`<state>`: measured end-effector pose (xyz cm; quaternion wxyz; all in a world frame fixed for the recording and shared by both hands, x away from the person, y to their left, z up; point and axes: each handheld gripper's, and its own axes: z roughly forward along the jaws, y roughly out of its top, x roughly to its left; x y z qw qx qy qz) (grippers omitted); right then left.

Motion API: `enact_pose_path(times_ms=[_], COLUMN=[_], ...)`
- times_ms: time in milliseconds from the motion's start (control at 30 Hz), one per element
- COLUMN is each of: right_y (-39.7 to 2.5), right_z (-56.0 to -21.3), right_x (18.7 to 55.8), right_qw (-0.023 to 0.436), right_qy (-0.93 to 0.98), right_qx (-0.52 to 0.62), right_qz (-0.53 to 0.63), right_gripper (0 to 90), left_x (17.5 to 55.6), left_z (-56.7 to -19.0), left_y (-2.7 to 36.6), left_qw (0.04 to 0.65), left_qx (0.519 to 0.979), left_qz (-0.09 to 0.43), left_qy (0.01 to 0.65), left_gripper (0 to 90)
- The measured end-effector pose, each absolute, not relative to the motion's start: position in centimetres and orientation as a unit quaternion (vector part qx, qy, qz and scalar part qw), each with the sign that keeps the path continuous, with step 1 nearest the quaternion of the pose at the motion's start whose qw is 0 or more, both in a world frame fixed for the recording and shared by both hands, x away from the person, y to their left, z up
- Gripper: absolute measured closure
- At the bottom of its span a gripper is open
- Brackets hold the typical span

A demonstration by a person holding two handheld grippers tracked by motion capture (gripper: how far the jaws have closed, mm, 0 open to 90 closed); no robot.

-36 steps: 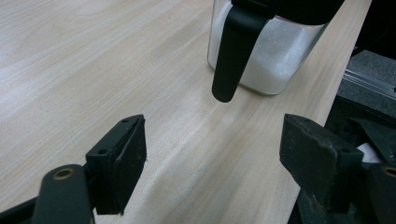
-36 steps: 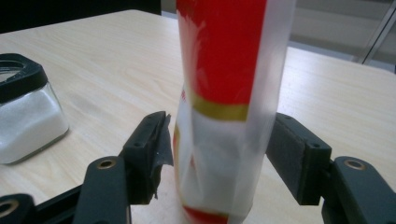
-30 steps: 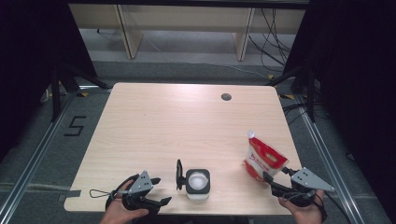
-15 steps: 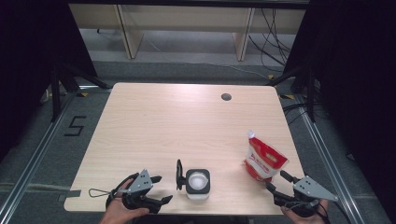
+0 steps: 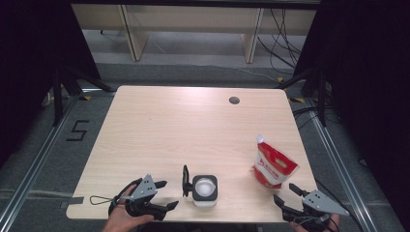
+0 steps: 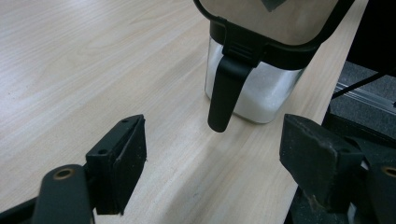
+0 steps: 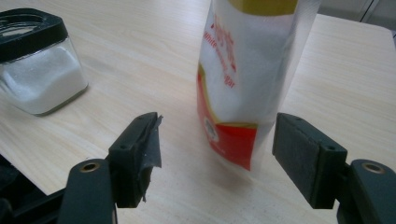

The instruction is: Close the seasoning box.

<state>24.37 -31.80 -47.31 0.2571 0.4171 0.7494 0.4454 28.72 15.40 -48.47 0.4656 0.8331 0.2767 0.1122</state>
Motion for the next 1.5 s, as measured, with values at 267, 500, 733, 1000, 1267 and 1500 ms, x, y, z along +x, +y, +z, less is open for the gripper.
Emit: enact_pose_path(times_ms=[267, 500, 733, 1000, 1267, 1500], right_y=[-31.6, -31.1, -30.8, -30.6, -30.2, -30.3], right_z=[-47.4, -47.4, -47.5, -47.6, -47.5, -47.6], right_x=[23.9, 23.2, 22.9, 22.8, 22.5, 22.7], right_qw=[0.252, 0.251, 0.245, 0.241, 0.229, 0.237], right_qy=[0.751, 0.755, 0.754, 0.759, 0.758, 0.762], right_qx=[0.420, 0.411, 0.420, 0.408, 0.414, 0.401], right_qz=[0.443, 0.445, 0.442, 0.446, 0.449, 0.450], right_gripper=[32.7, 32.6, 32.6, 32.6, 32.0, 31.6], left_x=[28.8, 28.6, 28.4, 28.2, 28.1, 28.7], left_z=[-48.3, -47.9, -46.8, -44.9, -44.4, -43.8], left_y=[15.4, 15.4, 15.9, 15.4, 14.6, 14.3], left_qw=[0.469, 0.475, 0.480, 0.499, 0.499, 0.499], left_qx=[0.830, 0.829, 0.830, 0.823, 0.823, 0.823], left_qz=[0.113, 0.112, 0.132, 0.136, 0.128, 0.136], left_qy=[0.278, 0.273, 0.253, 0.234, 0.241, 0.234], left_gripper=[23.3, 36.4, 60.4, 80.8, 89.1, 89.1])
